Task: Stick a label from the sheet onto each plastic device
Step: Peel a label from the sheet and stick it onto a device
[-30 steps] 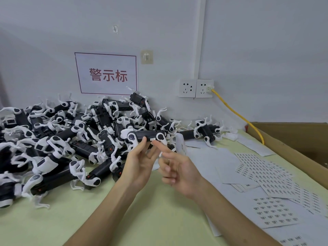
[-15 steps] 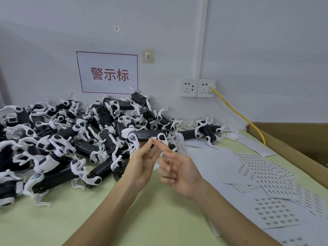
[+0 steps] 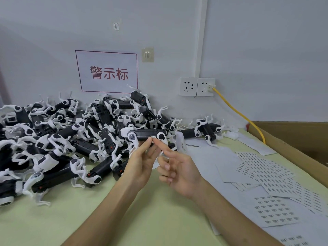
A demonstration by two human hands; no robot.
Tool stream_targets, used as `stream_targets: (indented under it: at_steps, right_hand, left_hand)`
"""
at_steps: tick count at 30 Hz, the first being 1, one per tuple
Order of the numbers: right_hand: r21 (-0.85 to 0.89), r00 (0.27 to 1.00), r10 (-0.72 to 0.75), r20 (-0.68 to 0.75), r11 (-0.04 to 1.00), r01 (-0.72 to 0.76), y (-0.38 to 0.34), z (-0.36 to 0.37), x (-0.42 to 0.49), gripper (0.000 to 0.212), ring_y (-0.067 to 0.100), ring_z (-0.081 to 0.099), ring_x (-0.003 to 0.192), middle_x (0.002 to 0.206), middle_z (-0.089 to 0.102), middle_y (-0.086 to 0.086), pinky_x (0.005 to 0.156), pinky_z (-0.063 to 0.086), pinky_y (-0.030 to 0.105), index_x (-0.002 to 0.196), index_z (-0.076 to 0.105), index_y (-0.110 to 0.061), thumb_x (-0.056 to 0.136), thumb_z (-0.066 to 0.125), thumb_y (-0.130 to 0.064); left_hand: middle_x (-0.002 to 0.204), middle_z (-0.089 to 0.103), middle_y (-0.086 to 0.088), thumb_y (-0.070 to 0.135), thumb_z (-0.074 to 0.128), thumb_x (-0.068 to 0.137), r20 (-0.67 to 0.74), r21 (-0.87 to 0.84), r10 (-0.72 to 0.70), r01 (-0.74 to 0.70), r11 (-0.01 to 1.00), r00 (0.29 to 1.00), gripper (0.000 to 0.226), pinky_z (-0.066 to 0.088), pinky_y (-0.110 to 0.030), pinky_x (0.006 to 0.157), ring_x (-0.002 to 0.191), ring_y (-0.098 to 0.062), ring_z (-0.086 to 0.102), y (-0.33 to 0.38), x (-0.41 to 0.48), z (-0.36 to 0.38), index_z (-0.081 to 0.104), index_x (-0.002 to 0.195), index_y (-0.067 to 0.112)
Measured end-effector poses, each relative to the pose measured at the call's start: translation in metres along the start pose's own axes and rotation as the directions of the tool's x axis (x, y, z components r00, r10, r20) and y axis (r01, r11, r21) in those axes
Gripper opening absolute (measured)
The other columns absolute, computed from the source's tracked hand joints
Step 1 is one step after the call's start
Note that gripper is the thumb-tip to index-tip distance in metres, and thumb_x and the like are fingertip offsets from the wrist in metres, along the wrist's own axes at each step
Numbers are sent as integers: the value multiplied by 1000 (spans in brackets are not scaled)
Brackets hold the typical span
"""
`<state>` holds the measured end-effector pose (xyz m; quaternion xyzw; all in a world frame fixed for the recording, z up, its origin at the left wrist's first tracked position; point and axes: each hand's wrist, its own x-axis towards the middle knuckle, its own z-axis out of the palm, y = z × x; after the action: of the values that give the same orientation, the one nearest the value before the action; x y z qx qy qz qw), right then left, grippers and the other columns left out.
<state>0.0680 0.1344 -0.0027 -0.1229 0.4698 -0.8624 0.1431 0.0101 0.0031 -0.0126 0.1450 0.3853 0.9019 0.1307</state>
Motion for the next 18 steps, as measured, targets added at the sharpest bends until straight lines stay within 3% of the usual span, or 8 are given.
stream_targets:
  at_steps: [8, 18]
  right_hand:
    - [-16, 1000, -3, -16, 1000, 2, 0, 2, -1, 51, 12, 19, 50, 61, 35, 0, 49, 17, 26, 139, 58, -28, 89, 50, -20]
    - [8, 999, 3, -32, 1000, -3, 2, 3, 0, 47, 13, 18, 51, 62, 38, 0, 50, 17, 26, 138, 60, -26, 92, 48, -22]
  left_hand:
    - [93, 76, 5, 27, 71, 84, -16, 1, 8, -8, 1000, 1000, 20, 44, -31, 106, 110, -11, 71, 1, -1, 1, 77, 66, 26]
    - [81, 76, 7, 24, 72, 80, -132, 48, 30, -24, 999, 991, 14, 50, -26, 95, 93, -7, 75, 0, 1, 1, 76, 66, 25]
